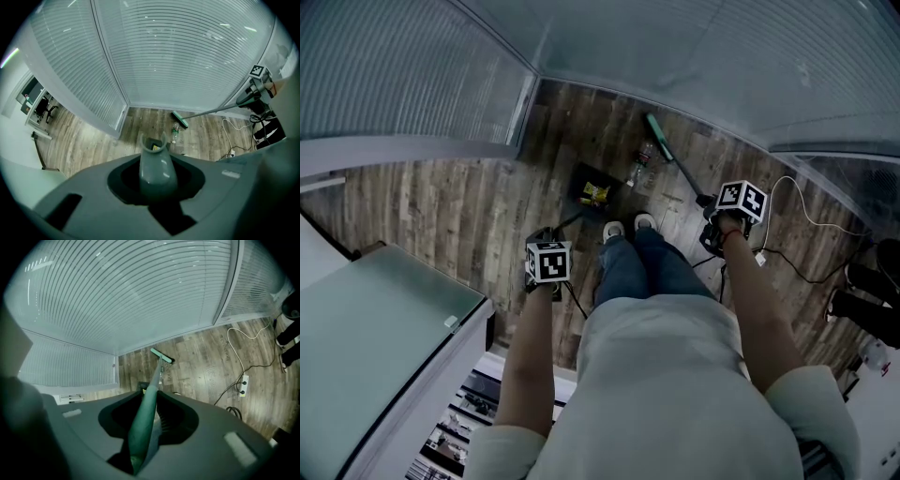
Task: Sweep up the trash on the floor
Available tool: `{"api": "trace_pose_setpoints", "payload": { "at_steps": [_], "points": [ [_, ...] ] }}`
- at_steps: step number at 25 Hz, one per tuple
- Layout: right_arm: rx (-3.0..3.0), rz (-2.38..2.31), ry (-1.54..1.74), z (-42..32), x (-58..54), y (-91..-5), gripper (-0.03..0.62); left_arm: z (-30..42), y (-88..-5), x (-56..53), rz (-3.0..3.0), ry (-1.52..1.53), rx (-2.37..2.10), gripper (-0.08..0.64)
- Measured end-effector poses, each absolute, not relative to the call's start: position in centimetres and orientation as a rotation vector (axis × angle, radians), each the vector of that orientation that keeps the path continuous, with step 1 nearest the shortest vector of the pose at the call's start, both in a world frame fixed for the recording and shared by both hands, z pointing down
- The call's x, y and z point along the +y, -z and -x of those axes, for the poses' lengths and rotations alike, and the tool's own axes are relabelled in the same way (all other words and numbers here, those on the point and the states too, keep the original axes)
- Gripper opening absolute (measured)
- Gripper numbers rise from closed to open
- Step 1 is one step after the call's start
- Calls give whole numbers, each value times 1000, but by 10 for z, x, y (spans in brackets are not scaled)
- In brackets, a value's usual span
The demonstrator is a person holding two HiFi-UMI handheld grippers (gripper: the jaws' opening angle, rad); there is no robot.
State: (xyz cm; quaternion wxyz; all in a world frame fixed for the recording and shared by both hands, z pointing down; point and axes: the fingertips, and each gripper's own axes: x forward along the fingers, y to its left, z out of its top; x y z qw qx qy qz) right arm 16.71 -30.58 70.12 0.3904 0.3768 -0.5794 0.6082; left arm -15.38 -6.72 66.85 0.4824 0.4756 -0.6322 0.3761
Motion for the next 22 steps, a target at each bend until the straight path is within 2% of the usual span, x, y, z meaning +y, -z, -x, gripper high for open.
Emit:
{"api": "trace_pose_setpoints", "payload": {
  "at_steps": [22],
  "points": [
    [-1462, -738, -1443, -103, -241, -696, 110, 156, -670, -65, -1180, -909, -1529, 92]
  ]
}}
